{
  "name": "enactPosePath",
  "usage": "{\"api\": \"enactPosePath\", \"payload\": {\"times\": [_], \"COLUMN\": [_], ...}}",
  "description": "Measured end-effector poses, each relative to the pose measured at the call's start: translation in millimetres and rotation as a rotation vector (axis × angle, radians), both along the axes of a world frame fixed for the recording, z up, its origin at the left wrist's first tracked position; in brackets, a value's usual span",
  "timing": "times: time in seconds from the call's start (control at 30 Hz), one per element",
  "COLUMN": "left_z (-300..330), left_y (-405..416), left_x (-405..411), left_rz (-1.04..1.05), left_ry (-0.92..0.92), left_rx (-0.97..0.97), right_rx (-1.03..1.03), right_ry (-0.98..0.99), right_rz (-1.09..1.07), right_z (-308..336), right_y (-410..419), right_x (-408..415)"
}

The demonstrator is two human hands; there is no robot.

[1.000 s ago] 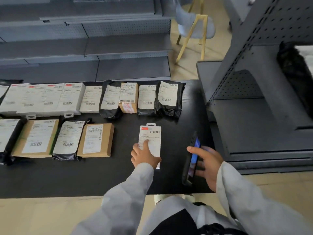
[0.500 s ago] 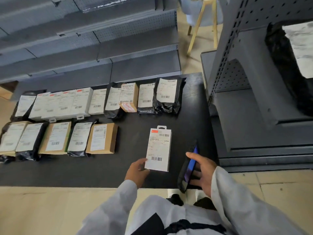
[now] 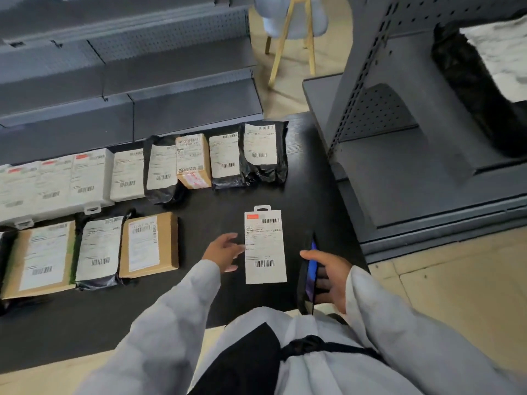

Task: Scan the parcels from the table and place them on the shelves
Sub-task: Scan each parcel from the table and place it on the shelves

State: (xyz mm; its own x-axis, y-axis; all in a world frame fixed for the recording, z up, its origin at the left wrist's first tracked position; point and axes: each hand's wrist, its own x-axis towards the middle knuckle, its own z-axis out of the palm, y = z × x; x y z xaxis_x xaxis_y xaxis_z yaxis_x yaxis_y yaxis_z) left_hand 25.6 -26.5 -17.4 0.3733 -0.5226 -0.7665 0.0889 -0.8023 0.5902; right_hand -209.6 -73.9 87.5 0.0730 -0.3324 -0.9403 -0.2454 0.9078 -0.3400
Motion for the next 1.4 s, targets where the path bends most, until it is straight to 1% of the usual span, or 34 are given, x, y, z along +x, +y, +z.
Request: {"api": "enactPosePath", "payload": {"times": [0.13, 0.27, 0.33, 0.4, 0.47, 0.53, 0.6, 0.7, 0.8, 0.97, 1.17, 1.27, 1.4], "left_z": [-20.9, -31.1, -32.4, -34.1, -35.6, -37.1, -34.1, -28.9, -26.8, -23.2, -24.8, -23.7, -22.2], "left_y": [-21.5, -22.5, -20.7, -19.5, -19.3, -20.4, -21.2, -22.3, -25.6, -27.3, -24.6, -23.2, -22.9], "left_x": [11.9, 16.6, 18.0, 18.3, 17.5, 17.0, 17.7, 18.7, 18.5, 16.9, 15.8, 15.7, 15.0], "left_rz": [-0.159, -0.218, -0.228, -0.232, -0.214, -0.202, -0.223, -0.244, -0.257, -0.285, -0.288, -0.29, -0.274], "left_ry": [0.136, 0.218, 0.229, 0.23, 0.248, 0.261, 0.253, 0.248, 0.239, 0.215, 0.209, 0.198, 0.196], "left_rx": [-0.015, -0.074, -0.094, -0.098, -0.095, -0.088, -0.086, -0.071, -0.058, -0.061, -0.071, -0.077, -0.082], "right_rx": [-0.055, -0.058, -0.081, -0.104, -0.07, -0.017, 0.015, 0.014, 0.053, 0.054, 0.041, 0.033, -0.008], "right_ry": [0.135, 0.268, 0.369, 0.51, 0.637, 0.721, 0.768, 0.775, 0.771, 0.772, 0.743, 0.737, 0.751], "right_rz": [0.077, 0.284, 0.496, 0.78, 0.996, 1.142, 1.214, 1.223, 1.147, 1.099, 1.122, 1.072, 1.121], "right_z": [-0.9, 0.2, 3.2, 5.5, 9.8, 13.5, 14.2, 9.2, 6.9, 9.6, 4.6, -2.8, -10.8], "right_y": [12.7, 20.3, 19.5, 15.5, 13.5, 12.8, 12.2, 16.7, 21.6, 27.4, 32.9, 37.1, 43.0], "right_x": [27.1, 57.1, 67.9, 75.3, 83.1, 89.6, 91.0, 86.2, 81.8, 77.9, 70.5, 66.1, 59.5]}}
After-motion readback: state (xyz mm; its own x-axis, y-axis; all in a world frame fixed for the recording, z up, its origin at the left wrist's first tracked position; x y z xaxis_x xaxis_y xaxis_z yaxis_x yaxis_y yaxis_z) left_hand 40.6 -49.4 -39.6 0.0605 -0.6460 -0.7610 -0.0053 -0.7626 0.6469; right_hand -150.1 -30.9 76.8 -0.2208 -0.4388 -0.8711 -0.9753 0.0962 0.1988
